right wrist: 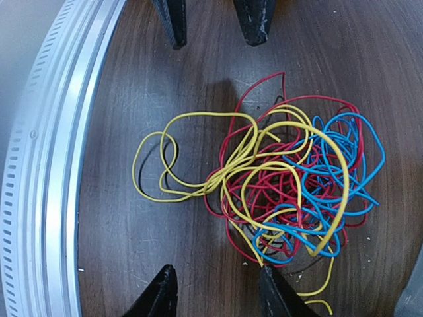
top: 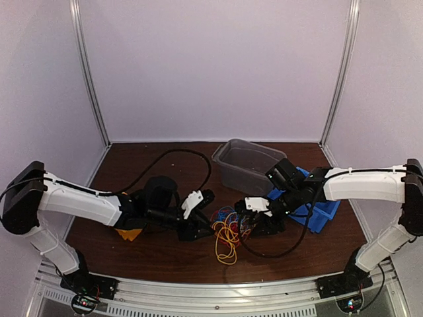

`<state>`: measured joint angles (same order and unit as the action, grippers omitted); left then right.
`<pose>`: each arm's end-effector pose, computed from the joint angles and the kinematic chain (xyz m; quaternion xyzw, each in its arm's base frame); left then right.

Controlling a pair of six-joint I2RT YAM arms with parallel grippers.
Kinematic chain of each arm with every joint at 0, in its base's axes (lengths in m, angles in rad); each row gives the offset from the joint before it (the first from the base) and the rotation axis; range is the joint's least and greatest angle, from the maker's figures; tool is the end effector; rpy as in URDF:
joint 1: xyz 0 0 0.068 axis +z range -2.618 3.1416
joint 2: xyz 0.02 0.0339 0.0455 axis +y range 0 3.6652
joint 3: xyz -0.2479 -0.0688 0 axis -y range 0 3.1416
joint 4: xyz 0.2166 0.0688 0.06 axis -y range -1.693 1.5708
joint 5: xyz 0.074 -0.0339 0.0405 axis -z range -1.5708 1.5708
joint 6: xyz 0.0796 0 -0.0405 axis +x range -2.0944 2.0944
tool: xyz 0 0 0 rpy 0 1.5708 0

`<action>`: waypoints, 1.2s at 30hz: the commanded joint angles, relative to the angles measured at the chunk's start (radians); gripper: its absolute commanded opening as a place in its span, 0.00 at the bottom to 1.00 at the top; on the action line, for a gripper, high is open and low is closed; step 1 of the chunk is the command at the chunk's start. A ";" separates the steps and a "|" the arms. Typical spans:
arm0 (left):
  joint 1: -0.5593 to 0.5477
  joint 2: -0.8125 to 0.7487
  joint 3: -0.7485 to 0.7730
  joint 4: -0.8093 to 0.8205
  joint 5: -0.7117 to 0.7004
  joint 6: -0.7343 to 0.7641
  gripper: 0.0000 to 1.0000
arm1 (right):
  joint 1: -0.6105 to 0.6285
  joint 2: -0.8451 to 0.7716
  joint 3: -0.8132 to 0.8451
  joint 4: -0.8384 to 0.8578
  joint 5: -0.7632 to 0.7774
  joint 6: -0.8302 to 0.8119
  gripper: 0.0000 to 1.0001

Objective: Untangle the cables

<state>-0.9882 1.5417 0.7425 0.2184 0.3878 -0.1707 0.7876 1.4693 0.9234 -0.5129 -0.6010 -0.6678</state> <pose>0.1566 -0.2924 0.1668 0.4272 0.7560 -0.3971 0.2972 0.1654 0.2299 0.1772 -0.6706 0.6401 0.3003 0.2243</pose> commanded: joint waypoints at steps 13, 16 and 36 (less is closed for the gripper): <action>-0.001 0.078 -0.087 0.419 -0.024 -0.154 0.30 | 0.000 0.026 0.105 0.062 -0.006 0.133 0.25; -0.007 0.099 -0.065 0.419 -0.020 -0.164 0.34 | -0.027 0.011 0.119 0.100 0.012 0.193 0.24; -0.041 0.177 -0.047 0.510 -0.087 -0.240 0.49 | -0.028 0.108 0.152 0.085 0.024 0.186 0.23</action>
<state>-1.0283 1.7027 0.7197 0.6163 0.3214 -0.3744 0.7616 1.5566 1.0386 -0.4332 -0.5571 -0.4934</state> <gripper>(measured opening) 0.491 0.313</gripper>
